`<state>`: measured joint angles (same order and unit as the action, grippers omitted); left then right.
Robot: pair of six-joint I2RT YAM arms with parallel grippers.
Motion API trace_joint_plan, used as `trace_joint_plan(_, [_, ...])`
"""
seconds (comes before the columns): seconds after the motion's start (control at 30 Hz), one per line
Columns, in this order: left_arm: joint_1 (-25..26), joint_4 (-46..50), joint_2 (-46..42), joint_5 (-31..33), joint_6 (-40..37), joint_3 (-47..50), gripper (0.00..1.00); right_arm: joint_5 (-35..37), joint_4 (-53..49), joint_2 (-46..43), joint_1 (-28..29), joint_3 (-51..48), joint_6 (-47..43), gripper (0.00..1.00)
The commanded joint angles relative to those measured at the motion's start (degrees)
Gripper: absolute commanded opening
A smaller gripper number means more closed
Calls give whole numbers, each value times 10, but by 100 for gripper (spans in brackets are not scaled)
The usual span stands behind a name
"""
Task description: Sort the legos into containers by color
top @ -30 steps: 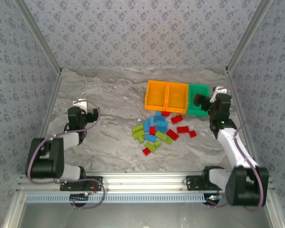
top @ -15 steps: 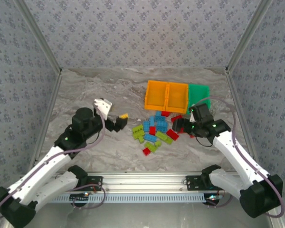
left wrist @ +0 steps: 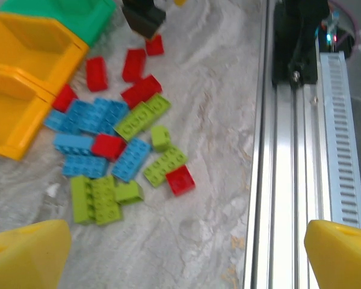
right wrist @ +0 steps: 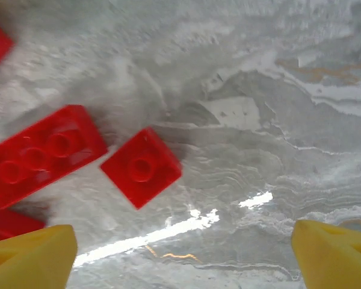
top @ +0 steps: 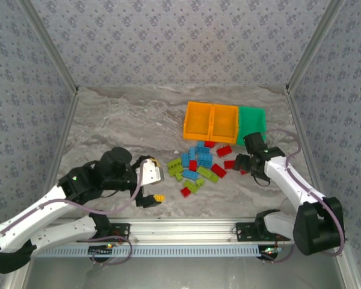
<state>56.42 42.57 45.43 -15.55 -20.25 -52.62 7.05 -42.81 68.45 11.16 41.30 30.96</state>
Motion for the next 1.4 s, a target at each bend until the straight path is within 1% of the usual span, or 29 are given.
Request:
trace_joint_plan(0.0, [4, -25, -15, -23, -13, 20, 99, -57, 13, 40, -24, 9, -50, 87])
trace_joint_plan(0.1, [4, -23, -16, -16, -18, 23, 99, -56, -3, 92, -24, 34, -78, 80])
trace_joint_plan(0.23, [4, -31, -22, 4, -24, 40, 99, -64, -2, 144, -16, 58, -95, 79])
trace_joint_plan(0.33, [4, -31, -24, 7, -23, 45, 99, -59, 7, 169, -12, 70, -106, 78])
trace_joint_plan(0.43, [4, -32, -29, 11, -26, 51, 99, -49, 16, 197, -11, 90, -118, 69])
trace_joint_plan(0.53, [4, -30, -29, 20, -29, 53, 99, -63, 8, 237, -4, 115, -128, 62])
trace_joint_plan(0.63, [4, -26, -32, 28, -32, 58, 99, -58, 9, 255, 7, 124, -124, 50])
trace_joint_plan(0.67, [4, -26, -35, 30, -35, 61, 99, -59, 12, 256, 9, 122, -120, 48])
trace_joint_plan(0.73, [4, -30, -41, 33, -37, 68, 99, -62, 12, 254, 15, 120, -114, 46])
trace_joint_plan(0.77, [4, -32, -44, 33, -37, 72, 99, -61, 9, 250, 18, 119, -111, 43])
trace_joint_plan(0.83, [4, -34, -51, 32, -36, 74, 99, -60, 8, 236, 22, 110, -105, 42])
trace_joint_plan(0.87, [5, -34, -53, 32, -36, 75, 99, -61, 8, 223, 23, 103, -99, 40])
trace_joint_plan(0.93, [4, -34, -58, 34, -35, 76, 99, -63, 11, 189, 24, 88, -86, 38])
trace_joint_plan(1.07, [4, -34, -66, 37, -33, 80, 99, -65, 15, 92, 24, 63, -54, 31])
trace_joint_plan(1.1, [4, -50, -67, 37, -32, 80, 99, -63, 14, 69, 22, 63, -47, 30])
trace_joint_plan(1.23, [4, -52, -68, 41, -30, 81, 99, -36, -1, 16, -3, 104, -38, 28])
trace_joint_plan(1.3, [4, -56, -68, 46, -29, 82, 99, -13, 10, 16, -25, 148, -48, 28])
trace_joint_plan(1.37, [4, -58, -68, 52, -27, 84, 99, 3, 40, 40, -52, 189, -65, 28])
